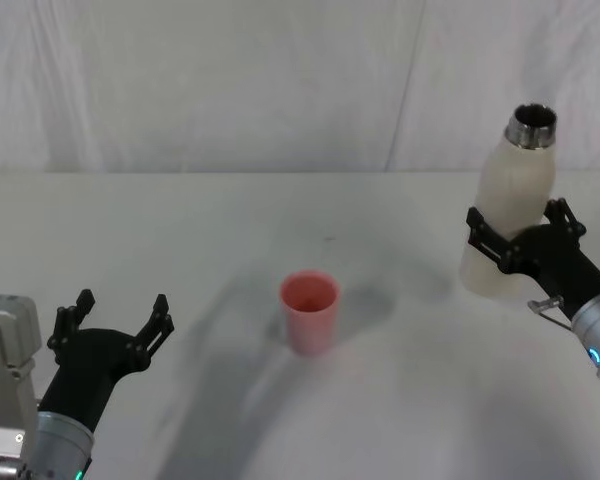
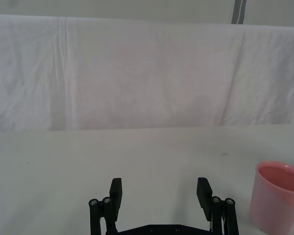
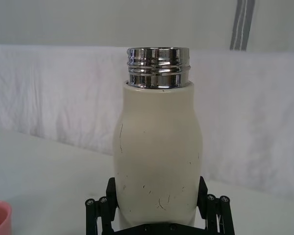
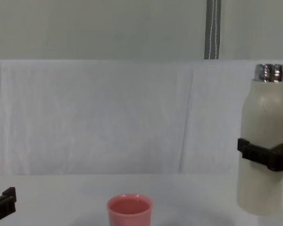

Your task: Grasp the thermos with one hand and pour water into the cup lid.

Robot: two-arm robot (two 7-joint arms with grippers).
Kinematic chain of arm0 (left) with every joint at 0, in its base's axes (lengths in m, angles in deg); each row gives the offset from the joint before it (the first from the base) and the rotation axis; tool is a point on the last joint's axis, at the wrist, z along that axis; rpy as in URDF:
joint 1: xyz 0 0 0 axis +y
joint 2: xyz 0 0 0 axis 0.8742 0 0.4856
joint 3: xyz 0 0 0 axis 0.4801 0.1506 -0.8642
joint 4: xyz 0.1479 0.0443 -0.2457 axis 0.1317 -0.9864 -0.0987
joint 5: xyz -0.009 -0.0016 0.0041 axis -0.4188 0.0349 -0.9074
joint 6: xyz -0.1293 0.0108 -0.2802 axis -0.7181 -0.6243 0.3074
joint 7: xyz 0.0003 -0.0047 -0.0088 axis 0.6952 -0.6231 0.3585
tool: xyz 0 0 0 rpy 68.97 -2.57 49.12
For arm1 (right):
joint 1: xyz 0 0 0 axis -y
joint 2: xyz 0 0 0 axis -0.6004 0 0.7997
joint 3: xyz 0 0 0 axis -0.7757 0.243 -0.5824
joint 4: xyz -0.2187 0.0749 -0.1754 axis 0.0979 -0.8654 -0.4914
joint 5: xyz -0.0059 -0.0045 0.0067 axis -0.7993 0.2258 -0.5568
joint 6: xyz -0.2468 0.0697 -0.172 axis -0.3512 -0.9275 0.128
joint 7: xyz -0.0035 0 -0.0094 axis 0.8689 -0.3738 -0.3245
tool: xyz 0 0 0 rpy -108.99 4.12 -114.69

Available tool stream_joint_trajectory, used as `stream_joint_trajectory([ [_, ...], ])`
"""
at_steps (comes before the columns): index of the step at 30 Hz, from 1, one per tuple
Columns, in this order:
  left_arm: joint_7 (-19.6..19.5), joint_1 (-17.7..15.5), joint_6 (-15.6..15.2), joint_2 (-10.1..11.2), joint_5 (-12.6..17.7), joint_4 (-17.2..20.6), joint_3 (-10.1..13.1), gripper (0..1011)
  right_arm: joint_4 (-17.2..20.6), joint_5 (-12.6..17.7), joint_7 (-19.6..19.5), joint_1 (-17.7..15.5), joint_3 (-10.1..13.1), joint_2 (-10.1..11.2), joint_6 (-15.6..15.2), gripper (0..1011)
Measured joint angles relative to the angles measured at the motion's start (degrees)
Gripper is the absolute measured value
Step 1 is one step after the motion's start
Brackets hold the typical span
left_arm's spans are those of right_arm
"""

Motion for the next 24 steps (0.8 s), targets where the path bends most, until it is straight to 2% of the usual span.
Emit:
stream_joint_trajectory([
  [7, 0.00, 0.00, 0.00, 0.00, 0.00, 0.00, 0.00, 1001, -0.82, 1.43, -0.52, -1.50, -0.10, 0.43, 0.33, 952],
  [24, 0.00, 0.00, 0.00, 0.00, 0.00, 0.00, 0.00, 1001, -2.99, 1.33, -1.33, -1.53, -1.18, 0.81, 1.83, 952],
])
